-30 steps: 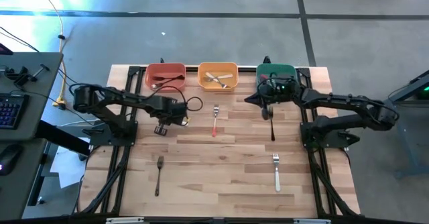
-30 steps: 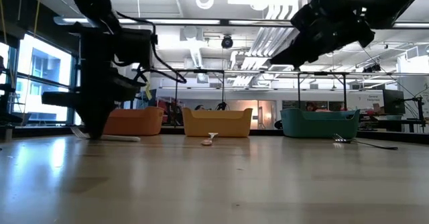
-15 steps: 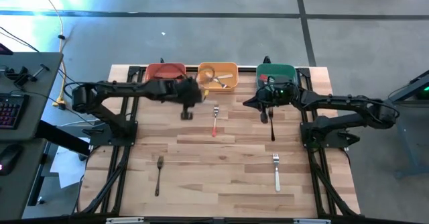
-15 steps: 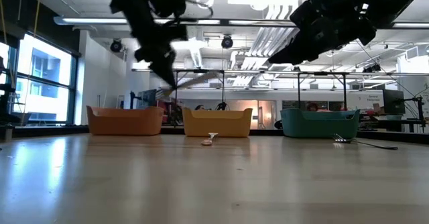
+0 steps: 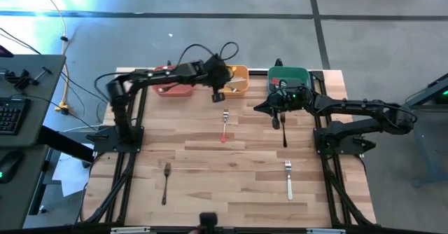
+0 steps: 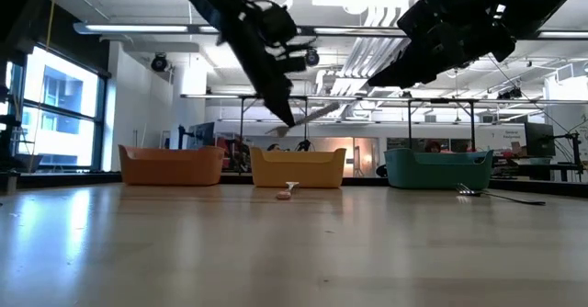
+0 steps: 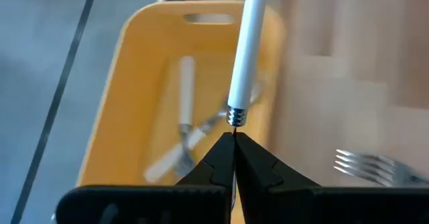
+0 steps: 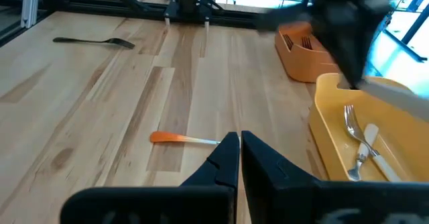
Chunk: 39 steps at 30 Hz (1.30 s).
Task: Sort silverware by color (type)
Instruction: Put the left white fork into the yellow bin, then put the right black fork into the orange bin
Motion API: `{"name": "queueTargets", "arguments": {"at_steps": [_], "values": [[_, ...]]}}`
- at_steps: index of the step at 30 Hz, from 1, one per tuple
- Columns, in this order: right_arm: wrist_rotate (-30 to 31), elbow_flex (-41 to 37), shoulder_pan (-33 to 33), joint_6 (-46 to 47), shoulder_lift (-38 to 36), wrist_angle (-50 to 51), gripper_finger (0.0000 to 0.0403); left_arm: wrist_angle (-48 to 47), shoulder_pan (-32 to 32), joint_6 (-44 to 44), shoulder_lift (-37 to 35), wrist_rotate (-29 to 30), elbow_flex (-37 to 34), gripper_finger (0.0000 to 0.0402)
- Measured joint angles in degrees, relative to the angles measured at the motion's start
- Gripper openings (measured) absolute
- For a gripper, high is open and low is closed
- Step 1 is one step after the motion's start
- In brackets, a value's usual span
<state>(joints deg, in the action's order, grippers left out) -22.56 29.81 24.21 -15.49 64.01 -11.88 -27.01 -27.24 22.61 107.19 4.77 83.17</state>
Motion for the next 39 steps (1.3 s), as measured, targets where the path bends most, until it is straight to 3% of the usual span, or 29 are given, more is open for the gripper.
{"name": "queueTargets", "arguments": {"at_steps": [6,17,31,39], "values": [[0.01,-0.01,0.0,0.02,0.0,0.0,0.0,-0.52,-3.42,-0.64,8.53,0.23,6.95,0.0],[0.03,0.01,0.0,-0.04,0.0,-0.04,0.0,-0.66,-6.8,-0.9,13.27,-1.51,7.94,0.0],[0.48,0.01,0.0,-0.02,0.0,-0.04,0.0,0.27,-6.89,-0.74,13.58,-2.0,7.94,0.0021],[0.47,-0.01,0.0,3.21,0.0,0.11,0.0,0.23,-6.13,3.54,12.42,-0.67,7.96,0.0002]]}}
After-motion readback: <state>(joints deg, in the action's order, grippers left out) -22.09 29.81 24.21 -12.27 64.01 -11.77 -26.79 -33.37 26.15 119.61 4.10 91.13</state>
